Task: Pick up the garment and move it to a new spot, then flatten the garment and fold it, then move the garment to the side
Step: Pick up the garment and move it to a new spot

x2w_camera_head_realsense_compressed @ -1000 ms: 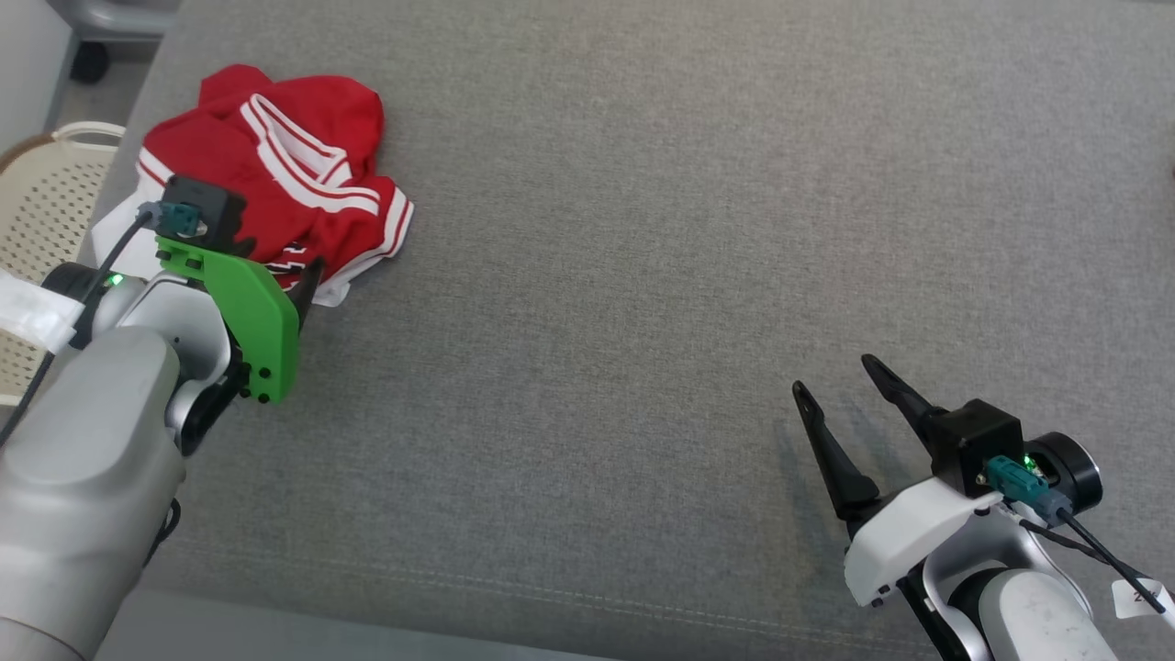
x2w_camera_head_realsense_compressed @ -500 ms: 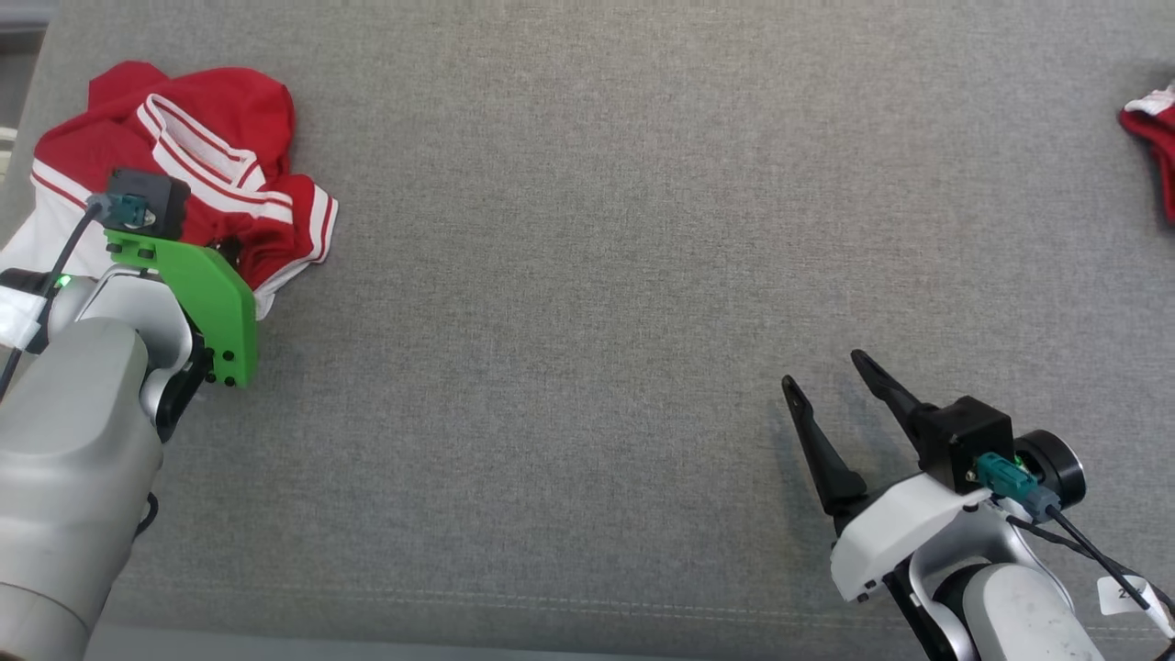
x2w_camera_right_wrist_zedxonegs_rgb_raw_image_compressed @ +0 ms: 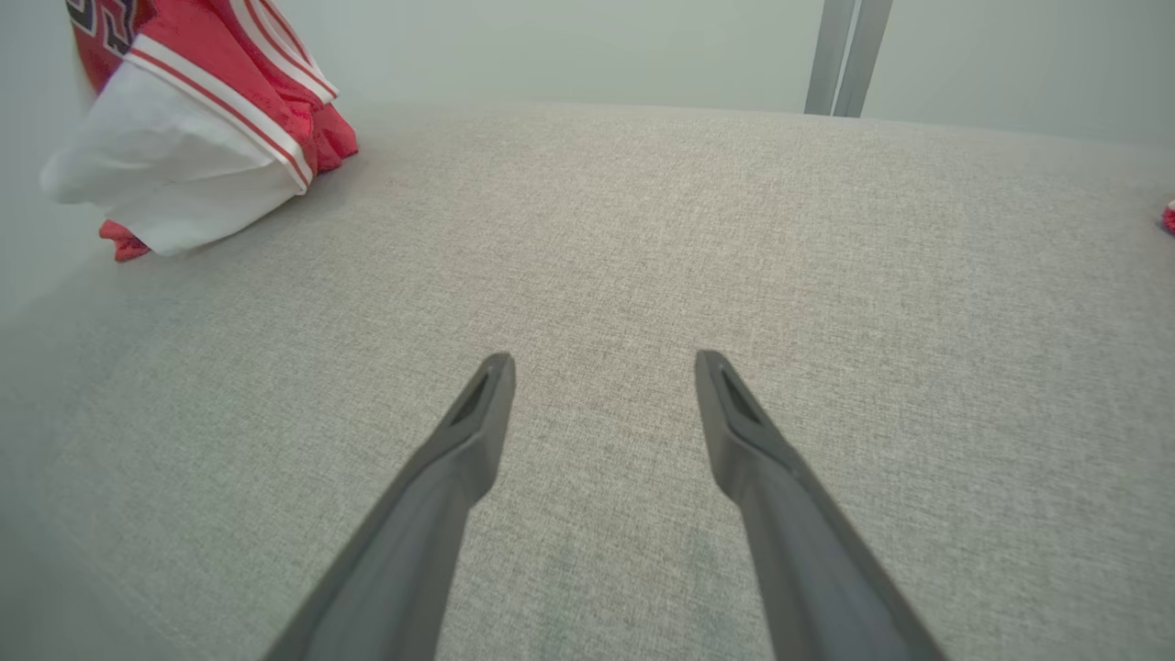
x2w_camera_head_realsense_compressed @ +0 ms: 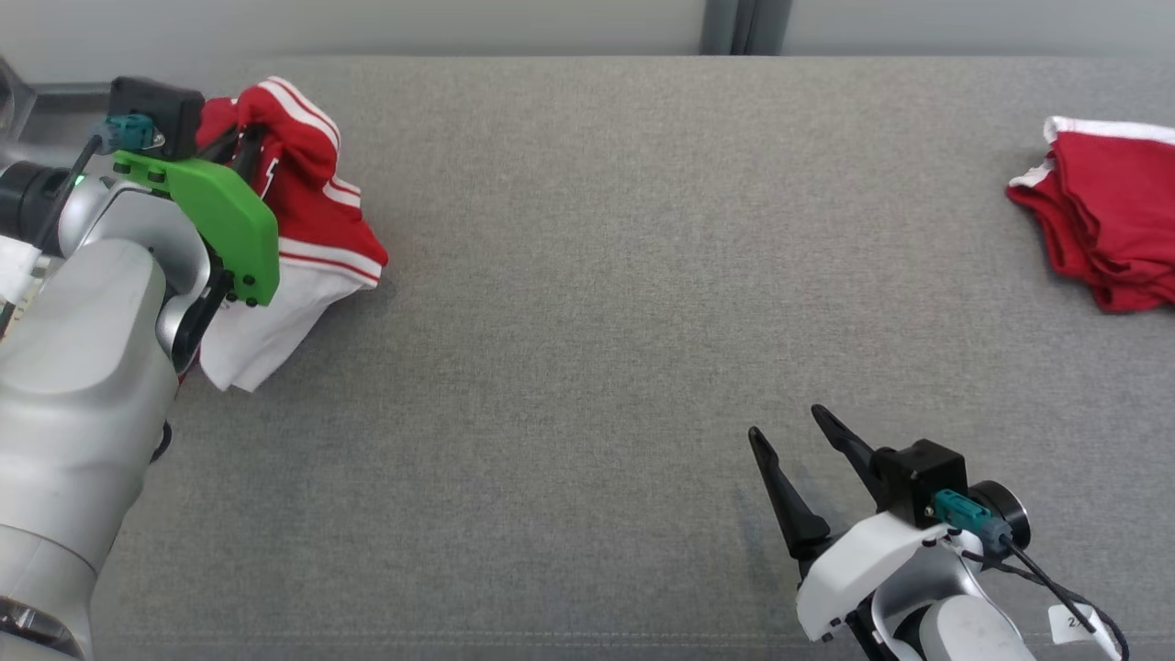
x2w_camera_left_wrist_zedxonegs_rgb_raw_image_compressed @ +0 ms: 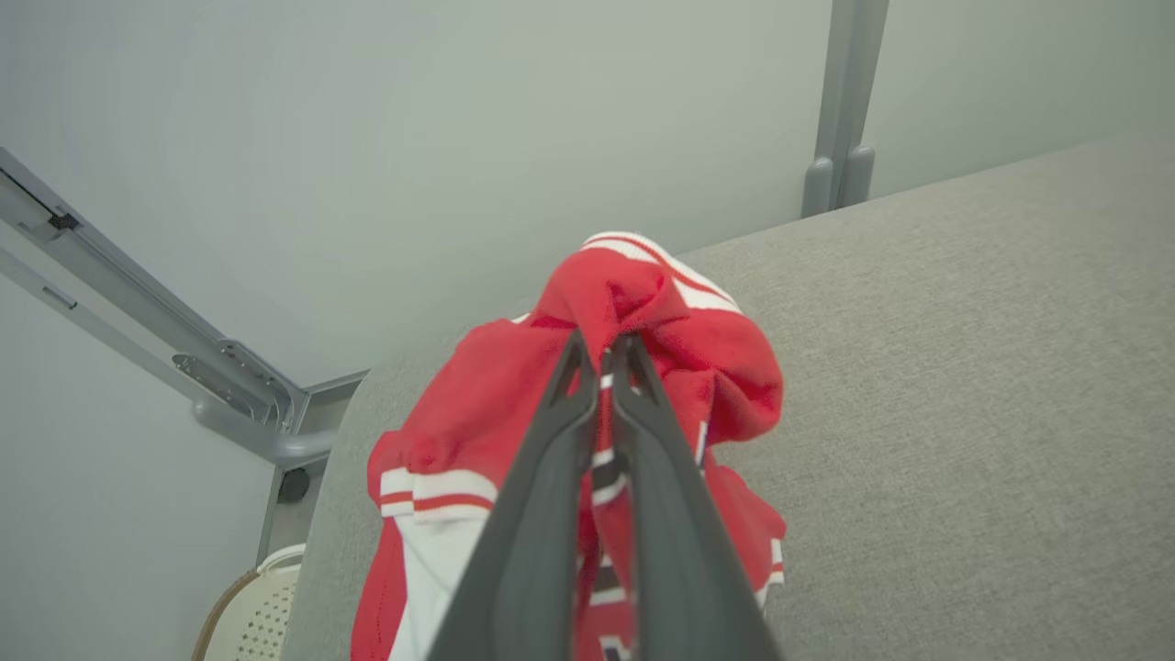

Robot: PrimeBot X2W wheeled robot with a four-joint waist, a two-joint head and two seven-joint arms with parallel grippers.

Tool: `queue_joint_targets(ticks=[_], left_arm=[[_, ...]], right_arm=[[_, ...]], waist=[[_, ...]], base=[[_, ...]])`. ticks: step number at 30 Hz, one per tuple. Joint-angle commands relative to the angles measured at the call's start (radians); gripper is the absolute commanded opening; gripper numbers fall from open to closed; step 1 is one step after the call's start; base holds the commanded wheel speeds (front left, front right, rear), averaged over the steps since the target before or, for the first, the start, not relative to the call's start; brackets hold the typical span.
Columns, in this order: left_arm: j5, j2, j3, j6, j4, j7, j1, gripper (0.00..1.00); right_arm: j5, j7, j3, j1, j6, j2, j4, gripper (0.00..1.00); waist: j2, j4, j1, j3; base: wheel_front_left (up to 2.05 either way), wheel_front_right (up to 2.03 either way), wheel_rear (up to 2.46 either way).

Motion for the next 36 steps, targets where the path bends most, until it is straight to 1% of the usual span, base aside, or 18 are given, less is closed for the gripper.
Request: queue_joint_targets(ticks=[1, 6, 9, 13, 16, 17, 21, 25, 29, 36], left_arm=[[0.012, -0.010, -0.001, 0.002, -0.022, -0.022, -0.033, 0.00], [0.018, -0.035, 0.001, 0.012, -0.081, -0.067, -0.066, 0.00], [0.022, -0.060, -0.009, 0.016, -0.120, -0.073, -0.075, 0.00], [0.026, -0.089, -0.017, 0.022, -0.172, -0.074, -0.098, 0.00], [0.014, -0.125, -0.016, 0.027, -0.207, -0.077, -0.113, 0.00], [0.014, -0.125, -0.016, 0.027, -0.207, -0.077, -0.113, 0.00], [-0.023, -0.173, 0.005, 0.038, -0.237, -0.085, -0.118, 0.00], [-0.054, -0.212, 0.015, 0.044, -0.240, -0.089, -0.075, 0.00], [-0.083, -0.224, 0.008, 0.043, -0.205, -0.097, -0.002, 0.00], [-0.093, -0.168, 0.008, 0.077, -0.054, -0.127, 0.128, 0.00]], right_arm=[[0.012, -0.011, 0.002, 0.012, -0.001, 0.004, 0.015, 1.00], [0.020, -0.028, 0.005, 0.021, -0.001, 0.008, 0.043, 1.00], [0.027, -0.038, 0.007, 0.019, -0.001, 0.010, 0.057, 1.00], [0.033, -0.051, 0.015, 0.008, -0.001, 0.013, 0.071, 1.00], [0.043, -0.065, 0.018, -0.001, -0.001, 0.013, 0.080, 1.00], [0.043, -0.065, 0.018, -0.001, -0.001, 0.013, 0.080, 1.00], [0.059, -0.081, 0.019, -0.007, -0.001, 0.014, 0.092, 1.00], [0.063, -0.097, 0.008, -0.015, -0.001, 0.014, 0.097, 1.00], [0.075, -0.111, 0.004, -0.024, -0.001, 0.014, 0.105, 1.00], [0.082, -0.131, 0.019, -0.051, -0.001, 0.014, 0.121, 1.00]], waist=[[-0.0001, -0.076, 0.0000, -0.088], [-0.0001, -0.146, 0.0000, -0.136], [-0.0001, -0.193, 0.0000, -0.150], [-0.0001, -0.256, 0.0000, -0.148], [-0.0001, -0.296, 0.0000, -0.139], [-0.0001, -0.296, 0.0000, -0.139], [-0.0001, -0.336, 0.0000, -0.121], [-0.0001, -0.346, 0.0000, -0.089], [-0.0001, -0.336, 0.0000, -0.057], [-0.0001, -0.317, 0.0000, -0.022]], base=[[0.00, 0.00, 0.00], [0.00, 0.00, 0.00], [0.00, 0.00, 0.00], [0.00, 0.00, 0.00], [0.00, 0.00, 0.00], [0.00, 0.00, 0.00], [0.00, 0.00, 0.00], [0.00, 0.00, 0.00], [0.00, 0.00, 0.00], [0.00, 0.00, 0.00]])
